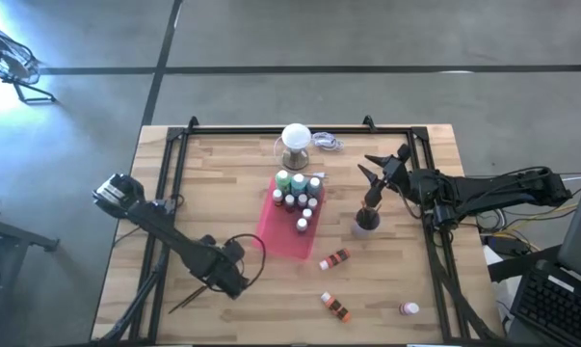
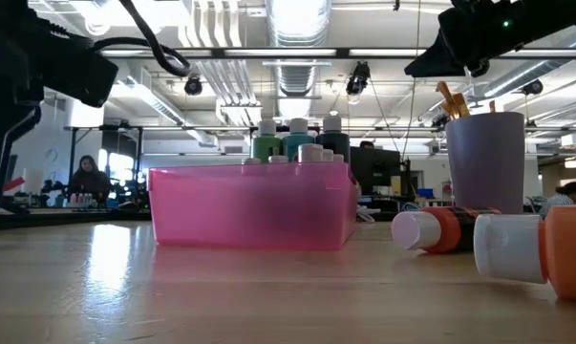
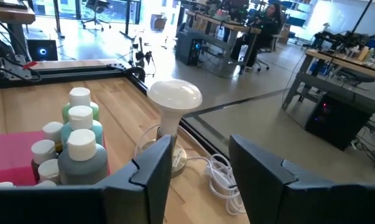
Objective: Pick & Place Paint Supplies
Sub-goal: Put the orange paintbrush into the purple cup
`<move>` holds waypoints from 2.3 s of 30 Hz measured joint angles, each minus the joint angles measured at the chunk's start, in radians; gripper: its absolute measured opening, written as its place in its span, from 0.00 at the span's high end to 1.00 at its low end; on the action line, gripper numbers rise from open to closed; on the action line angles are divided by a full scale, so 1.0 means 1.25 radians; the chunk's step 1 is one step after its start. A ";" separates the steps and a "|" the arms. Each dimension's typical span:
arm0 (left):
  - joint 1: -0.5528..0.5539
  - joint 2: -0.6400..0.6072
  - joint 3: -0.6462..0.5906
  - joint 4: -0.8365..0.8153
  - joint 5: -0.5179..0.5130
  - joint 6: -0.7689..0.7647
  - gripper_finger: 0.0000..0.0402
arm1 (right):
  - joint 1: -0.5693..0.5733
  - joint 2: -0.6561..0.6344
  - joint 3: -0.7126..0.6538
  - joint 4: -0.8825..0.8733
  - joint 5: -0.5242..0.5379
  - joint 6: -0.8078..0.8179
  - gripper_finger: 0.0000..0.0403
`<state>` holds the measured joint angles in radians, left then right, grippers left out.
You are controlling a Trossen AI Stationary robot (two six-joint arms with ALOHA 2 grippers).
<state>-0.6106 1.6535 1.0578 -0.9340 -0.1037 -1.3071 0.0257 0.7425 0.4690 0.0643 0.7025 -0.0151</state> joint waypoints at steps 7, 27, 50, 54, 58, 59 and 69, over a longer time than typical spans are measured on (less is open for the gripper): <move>0.001 0.001 -0.044 0.065 0.035 0.010 0.54 | 0.000 0.000 0.000 0.001 0.000 0.002 0.65; 0.011 -0.002 -0.114 0.158 0.091 0.037 0.66 | 0.000 0.000 0.000 0.003 0.000 0.003 0.84; 0.013 -0.002 -0.114 0.178 0.090 0.060 0.97 | 0.000 0.000 0.000 0.024 0.000 -0.010 0.86; 0.014 -0.002 -0.114 0.179 0.090 0.060 0.99 | 0.000 0.000 0.000 0.024 0.000 -0.009 0.83; 0.014 -0.004 -0.114 0.182 0.090 0.060 0.99 | 0.000 0.000 0.000 0.024 0.000 -0.009 0.80; 0.014 -0.005 -0.113 0.182 0.090 0.060 0.99 | 0.000 0.000 0.000 0.024 0.000 -0.009 0.80; 0.015 -0.039 -0.077 0.267 0.079 0.132 1.00 | 0.000 0.000 0.000 0.024 0.001 -0.009 0.75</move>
<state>-0.5920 1.6048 0.9618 -0.6006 -0.0054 -1.1419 0.0257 0.7429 0.4694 0.0944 0.7033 -0.0261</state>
